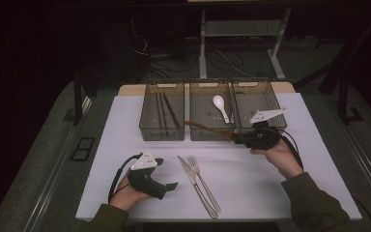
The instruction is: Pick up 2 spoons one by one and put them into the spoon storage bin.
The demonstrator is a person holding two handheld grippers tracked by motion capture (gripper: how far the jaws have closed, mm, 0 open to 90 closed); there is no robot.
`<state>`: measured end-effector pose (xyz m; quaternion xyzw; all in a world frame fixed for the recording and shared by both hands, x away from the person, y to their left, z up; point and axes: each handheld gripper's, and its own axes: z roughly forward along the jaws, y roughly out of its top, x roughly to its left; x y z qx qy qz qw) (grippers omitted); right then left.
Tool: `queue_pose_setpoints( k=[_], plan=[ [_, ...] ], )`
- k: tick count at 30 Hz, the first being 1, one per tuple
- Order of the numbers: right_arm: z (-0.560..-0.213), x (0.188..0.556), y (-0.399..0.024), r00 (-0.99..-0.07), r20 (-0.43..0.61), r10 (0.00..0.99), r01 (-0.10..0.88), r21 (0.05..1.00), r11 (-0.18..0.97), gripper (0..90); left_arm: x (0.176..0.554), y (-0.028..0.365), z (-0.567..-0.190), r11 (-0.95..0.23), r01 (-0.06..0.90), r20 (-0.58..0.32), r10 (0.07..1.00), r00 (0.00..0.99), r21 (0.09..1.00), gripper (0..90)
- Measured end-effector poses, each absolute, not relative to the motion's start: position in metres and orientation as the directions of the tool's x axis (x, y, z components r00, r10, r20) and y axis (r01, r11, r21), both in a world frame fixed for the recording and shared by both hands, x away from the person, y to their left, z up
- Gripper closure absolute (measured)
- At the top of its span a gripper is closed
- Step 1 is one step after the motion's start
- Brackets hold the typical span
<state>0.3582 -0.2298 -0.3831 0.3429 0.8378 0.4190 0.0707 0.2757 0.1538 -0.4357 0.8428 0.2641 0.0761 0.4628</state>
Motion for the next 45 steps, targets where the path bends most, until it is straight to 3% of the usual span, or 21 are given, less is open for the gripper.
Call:
queue_pose_setpoints(
  k=[11, 24, 43, 45],
  plan=[
    [-0.367, 0.384, -0.228, -0.688, 0.115, 0.716, 0.543, 0.735, 0.405, 80.2, 0.280, 0.148, -0.436, -0.432, 0.368, -0.122, 0.499, 0.858, 0.823, 0.0],
    [-0.369, 0.425, -0.218, -0.603, 0.147, 0.784, 0.621, 0.703, 0.346, 80.1, 0.278, 0.144, -0.436, -0.441, 0.360, -0.116, 0.489, 0.865, 0.822, 0.0],
    [-0.380, 0.437, -0.201, -0.599, 0.157, 0.785, 0.644, 0.677, 0.357, 78.9, 0.279, 0.144, -0.436, -0.443, 0.360, -0.120, 0.483, 0.867, 0.821, 0.0],
    [-0.380, 0.436, -0.200, -0.602, 0.155, 0.784, 0.639, 0.681, 0.356, 75.5, 0.279, 0.144, -0.436, -0.442, 0.360, -0.120, 0.483, 0.867, 0.822, 0.0]
  ],
)
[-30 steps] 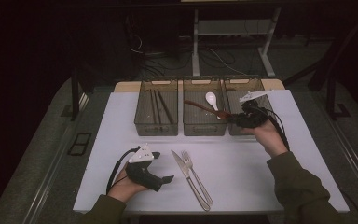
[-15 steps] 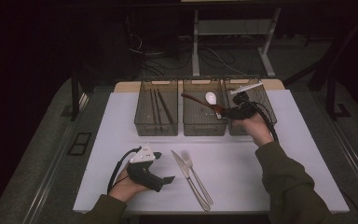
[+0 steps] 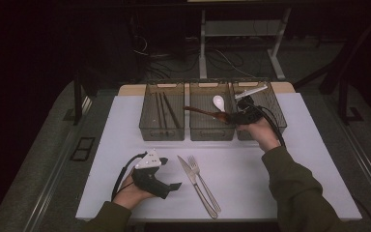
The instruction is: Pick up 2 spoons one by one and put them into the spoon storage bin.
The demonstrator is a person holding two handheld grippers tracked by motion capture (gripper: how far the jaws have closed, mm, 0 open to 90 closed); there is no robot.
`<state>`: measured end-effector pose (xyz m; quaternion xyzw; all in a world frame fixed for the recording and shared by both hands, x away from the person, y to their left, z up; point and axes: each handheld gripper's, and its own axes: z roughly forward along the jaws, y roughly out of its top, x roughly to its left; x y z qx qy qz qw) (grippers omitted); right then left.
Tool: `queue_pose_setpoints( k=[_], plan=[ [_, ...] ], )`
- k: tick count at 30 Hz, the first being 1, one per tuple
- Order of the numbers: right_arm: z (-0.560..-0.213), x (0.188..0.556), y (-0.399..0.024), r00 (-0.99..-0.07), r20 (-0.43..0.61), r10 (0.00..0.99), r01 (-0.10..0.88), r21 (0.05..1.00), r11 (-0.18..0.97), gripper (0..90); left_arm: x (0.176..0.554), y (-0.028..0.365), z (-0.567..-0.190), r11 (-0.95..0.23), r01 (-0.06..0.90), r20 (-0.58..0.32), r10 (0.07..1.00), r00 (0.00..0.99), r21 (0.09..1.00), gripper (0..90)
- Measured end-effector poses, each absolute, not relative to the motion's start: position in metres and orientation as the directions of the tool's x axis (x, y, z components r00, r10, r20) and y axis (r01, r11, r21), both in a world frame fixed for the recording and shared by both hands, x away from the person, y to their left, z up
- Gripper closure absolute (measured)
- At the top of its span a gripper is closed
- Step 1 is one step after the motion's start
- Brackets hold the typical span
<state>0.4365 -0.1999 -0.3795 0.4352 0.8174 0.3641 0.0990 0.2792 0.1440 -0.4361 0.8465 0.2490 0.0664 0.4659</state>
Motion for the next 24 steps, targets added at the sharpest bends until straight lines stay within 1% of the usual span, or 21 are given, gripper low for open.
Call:
queue_pose_setpoints(
  k=[2, 9, 19, 24],
  plan=[
    [-0.379, 0.436, -0.199, -0.605, 0.145, 0.783, 0.630, 0.687, 0.361, 68.9, 0.279, 0.144, -0.436, -0.442, 0.360, -0.120, 0.484, 0.867, 0.822, 0.0],
    [-0.372, 0.431, -0.202, -0.611, 0.151, 0.777, 0.608, 0.718, 0.339, 56.8, 0.279, 0.144, -0.436, -0.435, 0.363, -0.124, 0.488, 0.864, 0.824, 0.0],
    [-0.362, 0.413, -0.213, -0.639, 0.169, 0.751, 0.573, 0.756, 0.317, 44.9, 0.278, 0.145, -0.436, -0.445, 0.359, -0.116, 0.486, 0.866, 0.820, 0.0],
    [-0.361, 0.400, -0.221, -0.655, 0.183, 0.733, 0.555, 0.775, 0.302, 40.3, 0.279, 0.145, -0.436, -0.443, 0.362, -0.117, 0.488, 0.865, 0.820, 0.0]
  ],
)
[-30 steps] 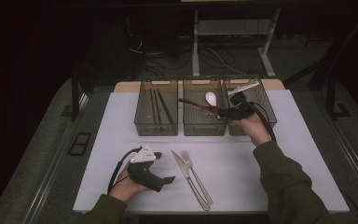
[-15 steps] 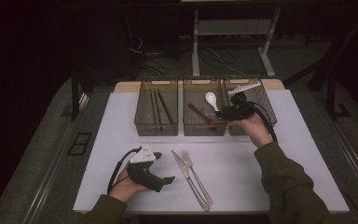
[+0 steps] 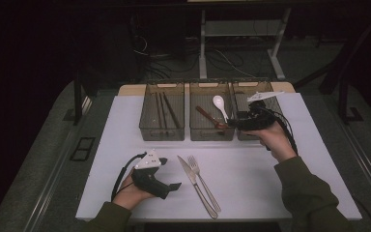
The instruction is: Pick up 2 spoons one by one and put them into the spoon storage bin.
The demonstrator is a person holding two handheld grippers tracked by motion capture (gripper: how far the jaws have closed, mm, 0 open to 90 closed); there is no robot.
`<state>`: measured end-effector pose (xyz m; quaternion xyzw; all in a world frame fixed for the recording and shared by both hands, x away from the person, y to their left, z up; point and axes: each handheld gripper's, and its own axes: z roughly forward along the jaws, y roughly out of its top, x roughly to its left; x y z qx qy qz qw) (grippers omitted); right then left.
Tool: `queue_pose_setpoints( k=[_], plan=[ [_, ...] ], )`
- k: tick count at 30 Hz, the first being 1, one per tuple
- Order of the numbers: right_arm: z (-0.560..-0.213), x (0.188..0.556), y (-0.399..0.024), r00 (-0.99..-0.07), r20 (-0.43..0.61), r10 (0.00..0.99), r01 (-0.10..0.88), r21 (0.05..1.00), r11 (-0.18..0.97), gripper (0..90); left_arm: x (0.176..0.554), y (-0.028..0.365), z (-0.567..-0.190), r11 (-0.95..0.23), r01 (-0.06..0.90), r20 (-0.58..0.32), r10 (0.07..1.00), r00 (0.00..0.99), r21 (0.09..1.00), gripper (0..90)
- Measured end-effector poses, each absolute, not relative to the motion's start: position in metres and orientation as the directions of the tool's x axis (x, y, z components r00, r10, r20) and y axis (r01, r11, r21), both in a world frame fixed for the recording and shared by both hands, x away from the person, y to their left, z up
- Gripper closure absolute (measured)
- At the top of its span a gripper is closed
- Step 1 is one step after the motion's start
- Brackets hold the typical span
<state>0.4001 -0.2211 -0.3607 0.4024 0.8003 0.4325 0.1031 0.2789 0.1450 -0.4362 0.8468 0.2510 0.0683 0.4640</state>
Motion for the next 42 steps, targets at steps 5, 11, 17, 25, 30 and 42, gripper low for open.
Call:
queue_pose_setpoints(
  k=[5, 11, 17, 25, 30, 42],
  plan=[
    [-0.363, 0.388, -0.230, -0.667, 0.201, 0.717, 0.545, 0.788, 0.286, 38.4, 0.280, 0.145, -0.437, -0.441, 0.367, -0.120, 0.494, 0.861, 0.819, 0.0],
    [-0.369, 0.370, -0.240, -0.676, 0.219, 0.703, 0.544, 0.792, 0.277, 38.0, 0.278, 0.145, -0.436, -0.446, 0.364, -0.114, 0.493, 0.862, 0.818, 0.0],
    [-0.380, 0.354, -0.250, -0.683, 0.226, 0.695, 0.553, 0.781, 0.289, 37.2, 0.277, 0.145, -0.436, -0.446, 0.361, -0.112, 0.494, 0.862, 0.819, 0.0],
    [-0.391, 0.338, -0.263, -0.669, 0.235, 0.705, 0.553, 0.791, 0.262, 33.3, 0.275, 0.146, -0.435, -0.448, 0.359, -0.110, 0.492, 0.864, 0.819, 0.1],
    [-0.398, 0.325, -0.268, -0.669, 0.218, 0.710, 0.538, 0.801, 0.261, 30.3, 0.274, 0.146, -0.434, -0.446, 0.357, -0.110, 0.490, 0.865, 0.821, 1.5],
    [-0.412, 0.296, -0.278, -0.702, 0.182, 0.689, 0.485, 0.830, 0.274, 26.8, 0.273, 0.147, -0.434, -0.448, 0.358, -0.107, 0.494, 0.863, 0.819, 2.0]
  ],
)
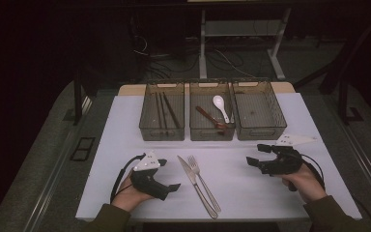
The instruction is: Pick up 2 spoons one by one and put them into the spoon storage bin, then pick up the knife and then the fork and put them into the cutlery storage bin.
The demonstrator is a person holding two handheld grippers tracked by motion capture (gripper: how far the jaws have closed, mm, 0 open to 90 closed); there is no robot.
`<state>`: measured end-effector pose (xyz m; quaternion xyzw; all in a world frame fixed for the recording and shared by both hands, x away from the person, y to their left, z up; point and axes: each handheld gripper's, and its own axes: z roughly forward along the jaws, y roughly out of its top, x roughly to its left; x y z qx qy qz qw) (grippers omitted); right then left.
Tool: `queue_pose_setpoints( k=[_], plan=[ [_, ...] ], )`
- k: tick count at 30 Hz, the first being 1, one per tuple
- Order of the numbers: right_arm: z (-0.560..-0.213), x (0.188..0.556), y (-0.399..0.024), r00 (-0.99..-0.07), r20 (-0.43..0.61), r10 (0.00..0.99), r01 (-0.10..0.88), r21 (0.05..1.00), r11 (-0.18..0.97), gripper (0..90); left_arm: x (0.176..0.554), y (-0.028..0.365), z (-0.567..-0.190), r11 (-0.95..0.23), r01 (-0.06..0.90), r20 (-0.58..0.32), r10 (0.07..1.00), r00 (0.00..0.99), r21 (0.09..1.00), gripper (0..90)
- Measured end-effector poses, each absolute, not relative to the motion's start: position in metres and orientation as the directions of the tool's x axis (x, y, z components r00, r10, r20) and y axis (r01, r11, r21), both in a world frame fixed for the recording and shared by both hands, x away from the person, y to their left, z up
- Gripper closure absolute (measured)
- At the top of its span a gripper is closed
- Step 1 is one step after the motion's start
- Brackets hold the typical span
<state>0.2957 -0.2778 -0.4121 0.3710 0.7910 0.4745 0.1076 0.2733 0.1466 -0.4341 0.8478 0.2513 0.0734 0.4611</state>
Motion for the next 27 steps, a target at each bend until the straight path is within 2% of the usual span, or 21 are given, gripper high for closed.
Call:
queue_pose_setpoints(
  k=[7, 9, 12, 15, 17, 23, 25, 27],
  plan=[
    [-0.425, 0.282, -0.282, -0.704, 0.160, 0.692, 0.484, 0.822, 0.302, 25.6, 0.272, 0.147, -0.433, -0.442, 0.363, -0.120, 0.487, 0.865, 0.820, 6.4],
    [-0.428, 0.278, -0.285, -0.700, 0.167, 0.695, 0.488, 0.821, 0.294, 25.6, 0.272, 0.147, -0.431, -0.439, 0.362, -0.138, 0.464, 0.875, 0.823, 15.9],
    [-0.431, 0.273, -0.291, -0.692, 0.172, 0.701, 0.497, 0.818, 0.290, 25.5, 0.271, 0.145, -0.428, -0.434, 0.366, -0.153, 0.452, 0.879, 0.823, 24.7],
    [-0.434, 0.269, -0.295, -0.688, 0.166, 0.707, 0.499, 0.815, 0.294, 25.6, 0.271, 0.141, -0.425, -0.431, 0.359, -0.160, 0.433, 0.887, 0.828, 38.8],
    [-0.435, 0.267, -0.297, -0.684, 0.168, 0.710, 0.503, 0.813, 0.292, 25.6, 0.271, 0.138, -0.422, -0.438, 0.356, -0.164, 0.417, 0.894, 0.825, 51.9],
    [-0.436, 0.264, -0.300, -0.683, 0.169, 0.710, 0.504, 0.813, 0.291, 25.6, 0.270, 0.116, -0.424, -0.500, 0.325, -0.158, 0.346, 0.925, 0.803, 81.9],
    [-0.436, 0.265, -0.299, -0.683, 0.171, 0.710, 0.504, 0.814, 0.288, 25.6, 0.270, 0.106, -0.427, -0.524, 0.309, -0.154, 0.319, 0.935, 0.794, 88.4],
    [-0.437, 0.266, -0.298, -0.686, 0.172, 0.707, 0.505, 0.812, 0.292, 25.6, 0.270, 0.095, -0.429, -0.550, 0.296, -0.154, 0.289, 0.945, 0.781, 88.5]
  ],
)
